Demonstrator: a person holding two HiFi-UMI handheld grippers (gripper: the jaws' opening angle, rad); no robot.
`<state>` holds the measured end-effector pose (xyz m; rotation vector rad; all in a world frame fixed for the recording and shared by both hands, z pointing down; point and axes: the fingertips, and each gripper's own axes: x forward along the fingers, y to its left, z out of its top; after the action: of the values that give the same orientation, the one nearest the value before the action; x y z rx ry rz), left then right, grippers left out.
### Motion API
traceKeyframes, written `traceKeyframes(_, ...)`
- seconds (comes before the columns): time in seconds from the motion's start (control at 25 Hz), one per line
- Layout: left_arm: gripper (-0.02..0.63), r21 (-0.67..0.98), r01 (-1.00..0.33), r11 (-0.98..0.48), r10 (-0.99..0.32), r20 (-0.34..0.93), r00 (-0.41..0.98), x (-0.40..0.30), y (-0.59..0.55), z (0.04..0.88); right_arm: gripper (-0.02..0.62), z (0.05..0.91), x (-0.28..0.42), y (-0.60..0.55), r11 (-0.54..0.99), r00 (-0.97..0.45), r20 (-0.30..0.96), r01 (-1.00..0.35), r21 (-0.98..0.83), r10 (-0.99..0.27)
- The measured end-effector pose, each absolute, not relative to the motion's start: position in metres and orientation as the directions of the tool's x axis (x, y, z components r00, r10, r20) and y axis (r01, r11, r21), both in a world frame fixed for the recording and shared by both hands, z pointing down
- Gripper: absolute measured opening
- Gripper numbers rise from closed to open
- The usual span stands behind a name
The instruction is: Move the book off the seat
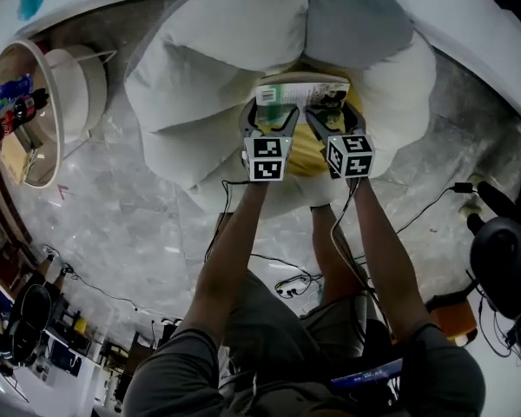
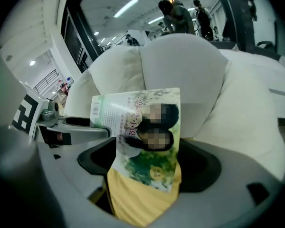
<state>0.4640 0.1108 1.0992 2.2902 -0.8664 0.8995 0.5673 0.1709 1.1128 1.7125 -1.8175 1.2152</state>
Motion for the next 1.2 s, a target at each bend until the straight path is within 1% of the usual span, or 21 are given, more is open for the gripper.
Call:
traceKeyframes(0.12,0.398,0.23,-0.714,-0.662,-0.388,0.709,0.589,0.47,0.095,1.063,0.388,1.071,0.573,0.156,-0.099,-0.173,0.73,-0.945,-0.313,-0.662)
traceKeyframes(0.28,0.398,0.205,-0.719,-0.664,-0.448,0.66,0.602,0.478,0.069,0.994,0.388,1.002,0.581,0.132,-0.078,-0.144,0.682,-0.956,-0.284,-0.717)
traceKeyframes(0.44,0.397,0.184,-0.718,-0.671,-0.5,0.603,0.621,0.489,0.052,0.913,0.388,0.918,0.596,0.111,-0.075,-0.097,0.618,-0.967,-0.245,-0.78)
traceKeyframes(0.64,0.397,0.125,-0.714,-0.689,-0.567,0.52,0.639,0.495,0.041,0.788,0.388,0.803,0.602,0.102,-0.087,-0.044,0.53,-0.971,-0.221,-0.847)
traceKeyframes(0.96,0.397,0.048,-0.687,-0.725,-0.634,0.346,0.692,0.505,0.034,0.586,0.388,0.602,0.61,0.099,-0.118,0.061,0.341,-0.982,-0.149,-0.938)
traceKeyframes(1.2,0.397,-0.022,-0.657,-0.754,-0.651,0.156,0.743,0.511,0.046,0.425,0.388,0.446,0.621,0.107,-0.159,0.143,0.145,-0.982,-0.105,-0.979)
